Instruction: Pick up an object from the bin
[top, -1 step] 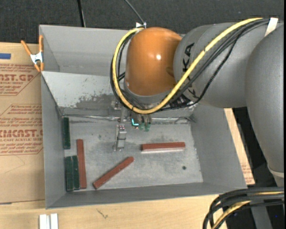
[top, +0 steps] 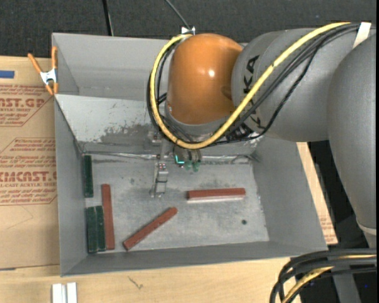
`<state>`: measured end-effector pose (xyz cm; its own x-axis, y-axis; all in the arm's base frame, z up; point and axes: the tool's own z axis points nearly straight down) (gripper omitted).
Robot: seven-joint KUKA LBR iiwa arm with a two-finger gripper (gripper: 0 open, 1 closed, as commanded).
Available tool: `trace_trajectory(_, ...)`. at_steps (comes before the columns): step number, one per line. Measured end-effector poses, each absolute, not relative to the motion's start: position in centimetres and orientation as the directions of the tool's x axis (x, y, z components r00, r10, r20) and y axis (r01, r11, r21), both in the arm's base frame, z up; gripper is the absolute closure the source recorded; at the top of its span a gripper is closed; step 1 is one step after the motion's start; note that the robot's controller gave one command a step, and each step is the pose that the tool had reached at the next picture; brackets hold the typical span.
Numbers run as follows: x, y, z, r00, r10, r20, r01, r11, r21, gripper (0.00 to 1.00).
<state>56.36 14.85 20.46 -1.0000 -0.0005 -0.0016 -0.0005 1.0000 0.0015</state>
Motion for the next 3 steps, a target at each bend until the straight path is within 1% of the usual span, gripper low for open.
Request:
trace_trajectory(1,54.9,14.6,18.5,-0.997,-0.073,-0.011,-0.073,0.997,0.002,0.00)
trace_trajectory(2,53.6,12.8,12.9,-0.939,-0.344,-0.005,-0.344,0.939,0.000,0.00)
trace_trajectory(3,54.2,12.7,10.0,-0.901,-0.434,0.001,-0.434,0.901,0.001,0.00)
